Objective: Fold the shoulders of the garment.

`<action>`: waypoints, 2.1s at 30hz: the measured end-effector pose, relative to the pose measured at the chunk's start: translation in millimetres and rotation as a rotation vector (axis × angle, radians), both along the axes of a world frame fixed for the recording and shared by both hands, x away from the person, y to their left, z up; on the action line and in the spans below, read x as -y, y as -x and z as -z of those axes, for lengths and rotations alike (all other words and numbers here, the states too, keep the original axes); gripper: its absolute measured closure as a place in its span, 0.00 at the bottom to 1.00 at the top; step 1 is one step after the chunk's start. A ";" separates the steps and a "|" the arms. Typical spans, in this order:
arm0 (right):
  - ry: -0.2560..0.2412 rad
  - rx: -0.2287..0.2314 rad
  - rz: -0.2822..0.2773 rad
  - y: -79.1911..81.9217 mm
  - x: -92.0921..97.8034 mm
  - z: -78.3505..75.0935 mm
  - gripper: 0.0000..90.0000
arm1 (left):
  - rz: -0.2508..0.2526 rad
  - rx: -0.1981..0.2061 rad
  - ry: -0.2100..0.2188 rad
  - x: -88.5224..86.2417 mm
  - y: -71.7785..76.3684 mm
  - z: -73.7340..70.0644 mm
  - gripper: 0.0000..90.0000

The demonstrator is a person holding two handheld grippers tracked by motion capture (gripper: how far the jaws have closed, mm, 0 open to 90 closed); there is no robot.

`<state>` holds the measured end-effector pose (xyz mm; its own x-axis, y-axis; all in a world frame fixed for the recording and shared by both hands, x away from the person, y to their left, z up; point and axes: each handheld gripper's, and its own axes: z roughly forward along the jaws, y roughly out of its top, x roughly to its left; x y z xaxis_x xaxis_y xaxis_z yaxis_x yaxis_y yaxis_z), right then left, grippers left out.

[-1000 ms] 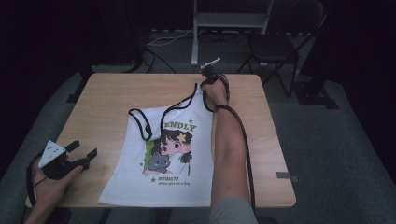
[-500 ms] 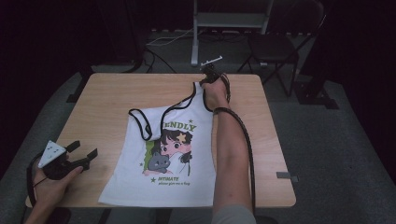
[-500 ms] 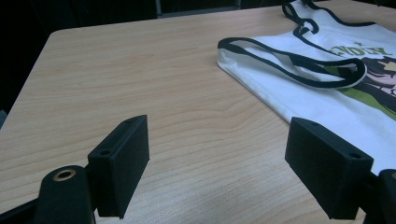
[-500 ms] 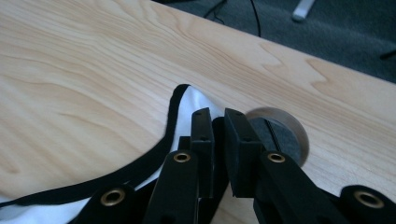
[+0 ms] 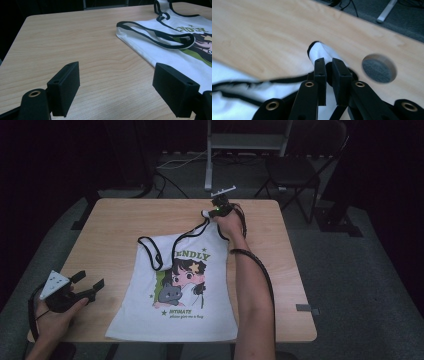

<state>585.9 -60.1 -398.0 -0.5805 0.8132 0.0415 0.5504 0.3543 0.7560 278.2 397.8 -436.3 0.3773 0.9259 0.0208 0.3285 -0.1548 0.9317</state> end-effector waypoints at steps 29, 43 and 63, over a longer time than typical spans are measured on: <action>-0.027 0.109 -0.143 127.4 -14.1 2.6 0.92 | 0.010 -0.002 -0.001 4.9 1.6 0.2 0.24; -0.050 0.101 -0.155 158.1 -20.0 11.5 0.92 | 0.004 -0.005 0.014 2.8 1.6 0.1 0.24; -0.051 0.089 -0.201 189.2 -21.8 25.4 0.91 | 0.002 -0.002 0.007 4.3 1.8 0.3 0.24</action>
<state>396.8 -38.3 -423.5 -0.7339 0.6789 0.0212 0.4029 0.4101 0.8182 276.5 393.5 -436.6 0.3789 0.9253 0.0133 0.3298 -0.1484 0.9323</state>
